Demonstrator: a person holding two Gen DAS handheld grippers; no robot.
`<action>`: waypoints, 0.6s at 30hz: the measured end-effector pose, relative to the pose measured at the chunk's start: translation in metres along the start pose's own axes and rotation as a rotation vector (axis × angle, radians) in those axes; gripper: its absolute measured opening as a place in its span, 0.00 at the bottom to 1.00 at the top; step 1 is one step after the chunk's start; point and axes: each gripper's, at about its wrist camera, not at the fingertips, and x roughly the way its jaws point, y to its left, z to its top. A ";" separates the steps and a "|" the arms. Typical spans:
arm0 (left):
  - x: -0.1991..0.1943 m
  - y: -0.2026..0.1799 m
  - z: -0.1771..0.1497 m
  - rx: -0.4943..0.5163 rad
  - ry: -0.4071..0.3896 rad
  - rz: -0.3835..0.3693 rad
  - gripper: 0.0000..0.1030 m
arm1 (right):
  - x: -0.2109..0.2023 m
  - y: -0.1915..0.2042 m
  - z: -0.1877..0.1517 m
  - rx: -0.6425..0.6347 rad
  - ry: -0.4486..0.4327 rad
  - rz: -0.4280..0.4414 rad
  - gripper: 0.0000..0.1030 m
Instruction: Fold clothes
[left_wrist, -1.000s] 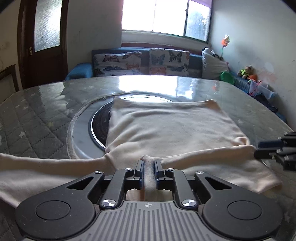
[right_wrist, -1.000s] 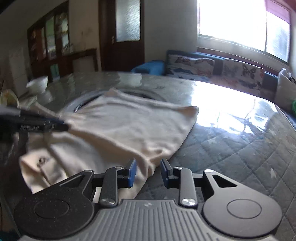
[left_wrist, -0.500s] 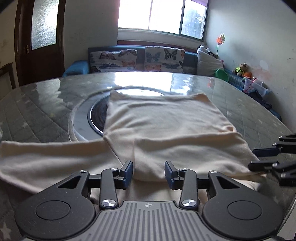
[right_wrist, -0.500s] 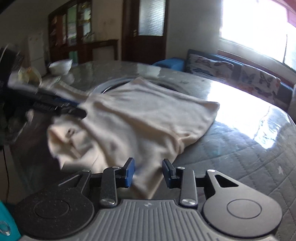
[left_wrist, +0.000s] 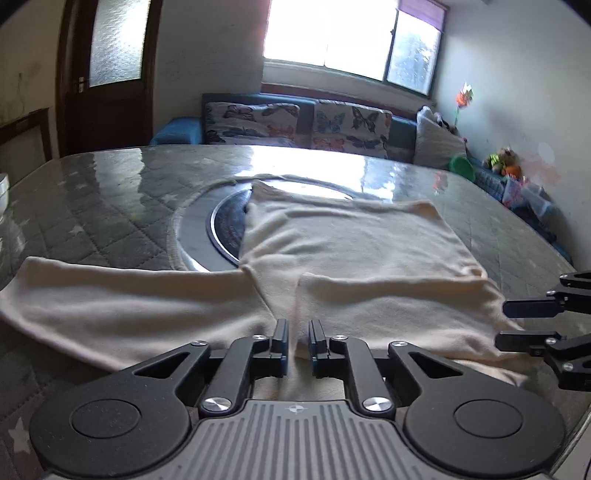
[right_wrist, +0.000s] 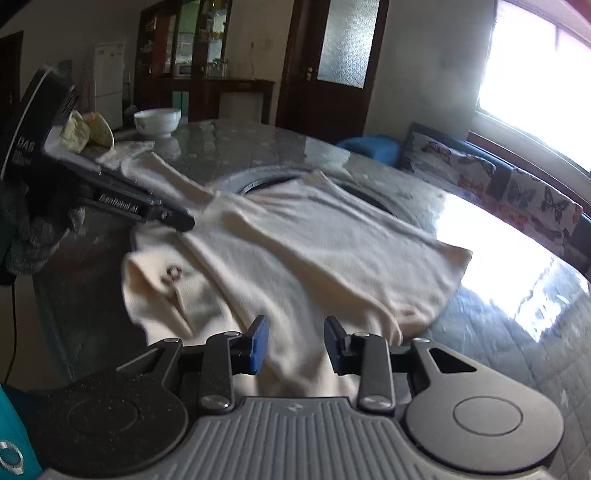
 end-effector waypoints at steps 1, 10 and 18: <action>-0.003 0.003 0.001 -0.009 -0.010 0.021 0.17 | 0.003 0.000 0.003 0.001 -0.004 0.009 0.32; -0.025 0.081 0.008 -0.186 -0.094 0.403 0.36 | 0.019 0.006 0.008 0.004 0.001 0.055 0.33; -0.022 0.144 0.013 -0.309 -0.097 0.605 0.47 | 0.015 0.003 0.007 0.020 0.002 0.042 0.36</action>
